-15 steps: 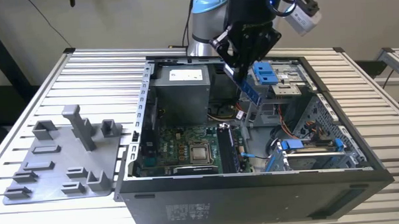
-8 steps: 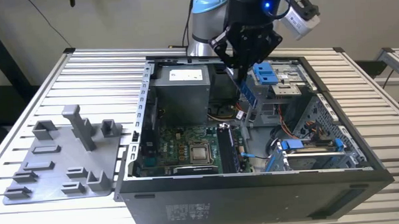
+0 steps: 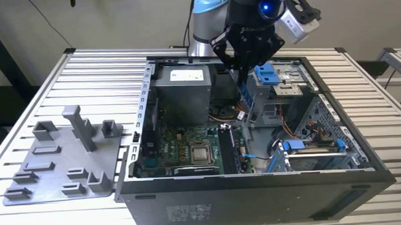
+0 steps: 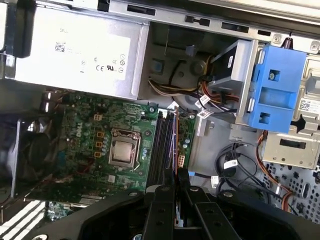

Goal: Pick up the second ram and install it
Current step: 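Insert the second ram into the second slot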

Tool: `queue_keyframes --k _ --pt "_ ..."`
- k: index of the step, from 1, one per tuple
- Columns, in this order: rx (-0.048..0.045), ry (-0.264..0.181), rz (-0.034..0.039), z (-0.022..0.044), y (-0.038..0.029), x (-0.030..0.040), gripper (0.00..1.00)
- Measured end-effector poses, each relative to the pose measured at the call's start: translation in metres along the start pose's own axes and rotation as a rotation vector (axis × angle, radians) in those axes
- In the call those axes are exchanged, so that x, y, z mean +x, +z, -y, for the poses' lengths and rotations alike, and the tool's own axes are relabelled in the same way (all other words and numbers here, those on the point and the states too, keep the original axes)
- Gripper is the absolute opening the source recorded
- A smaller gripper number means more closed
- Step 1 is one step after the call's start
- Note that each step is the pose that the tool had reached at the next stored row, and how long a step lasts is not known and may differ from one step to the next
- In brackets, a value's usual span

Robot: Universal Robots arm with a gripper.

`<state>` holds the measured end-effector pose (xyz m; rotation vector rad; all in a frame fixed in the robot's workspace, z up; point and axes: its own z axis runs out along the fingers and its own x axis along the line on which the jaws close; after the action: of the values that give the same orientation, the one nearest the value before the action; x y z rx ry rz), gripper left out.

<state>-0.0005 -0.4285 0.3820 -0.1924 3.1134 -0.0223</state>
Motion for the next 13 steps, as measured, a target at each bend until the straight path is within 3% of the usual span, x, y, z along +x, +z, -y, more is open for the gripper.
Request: queue_keyframes --k 13 --pt "0.0026 0.123 -0.0019 0.0007 0.0026 0.0001 0.14"
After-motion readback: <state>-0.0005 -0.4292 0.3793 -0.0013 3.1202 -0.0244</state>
